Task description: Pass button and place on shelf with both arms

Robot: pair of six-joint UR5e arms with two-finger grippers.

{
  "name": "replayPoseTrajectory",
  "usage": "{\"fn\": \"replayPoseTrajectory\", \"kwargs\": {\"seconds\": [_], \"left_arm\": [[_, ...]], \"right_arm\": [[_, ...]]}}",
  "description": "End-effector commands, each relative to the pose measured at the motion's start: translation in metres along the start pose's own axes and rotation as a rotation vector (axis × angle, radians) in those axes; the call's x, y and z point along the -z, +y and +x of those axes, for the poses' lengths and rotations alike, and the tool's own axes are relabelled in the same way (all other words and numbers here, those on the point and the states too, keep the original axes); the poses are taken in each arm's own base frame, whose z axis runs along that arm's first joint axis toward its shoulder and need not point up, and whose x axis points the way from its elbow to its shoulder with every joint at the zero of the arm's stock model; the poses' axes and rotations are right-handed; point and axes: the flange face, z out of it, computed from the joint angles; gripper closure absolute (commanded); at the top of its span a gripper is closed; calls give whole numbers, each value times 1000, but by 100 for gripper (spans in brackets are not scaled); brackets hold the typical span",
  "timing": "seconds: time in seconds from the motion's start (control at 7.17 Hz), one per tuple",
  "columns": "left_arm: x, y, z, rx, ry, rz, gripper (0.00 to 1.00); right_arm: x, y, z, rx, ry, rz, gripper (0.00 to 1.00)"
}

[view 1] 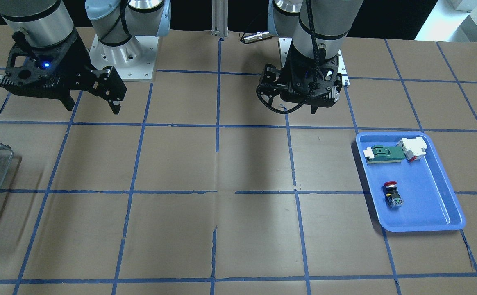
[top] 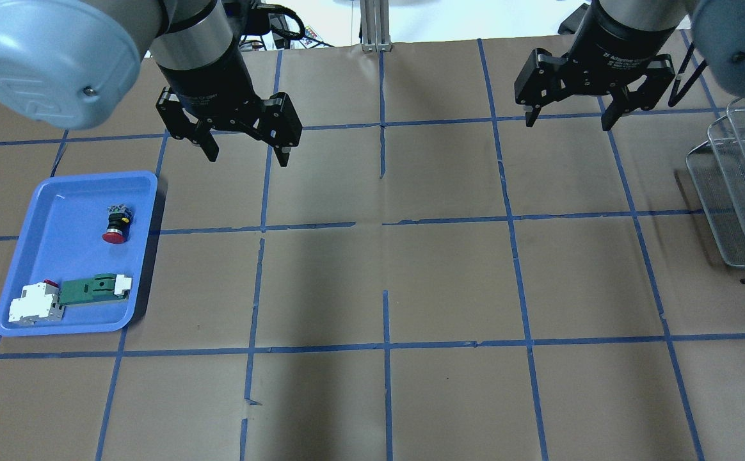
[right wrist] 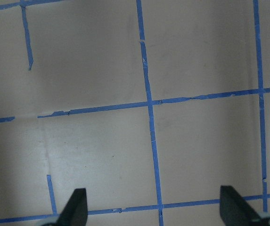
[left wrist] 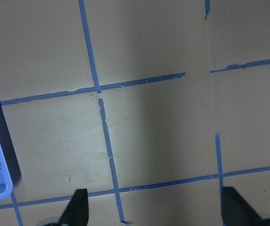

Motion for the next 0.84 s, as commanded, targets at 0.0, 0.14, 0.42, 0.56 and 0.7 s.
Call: {"fn": "replayPoseTrajectory", "kwargs": {"seconds": [0.0, 0.14, 0.42, 0.56, 0.7], "left_arm": [[-1, -1, -2, -2, 0, -1, 0], [2, -3, -3, -3, -13, 11, 0], [-4, -9, -19, -14, -8, 13, 0], [-8, -21, -50, 13, -3, 22, 0], [-17, -26, -90, 82, 5, 5, 0]], "right_arm": [[2, 1, 0, 2, -3, 6, 0], [3, 0, 0, 2, -5, 9, 0], [2, 1, -1, 2, -7, 7, 0], [1, 0, -1, 2, -6, 6, 0], [2, 1, 0, 2, -5, 6, 0]]}}
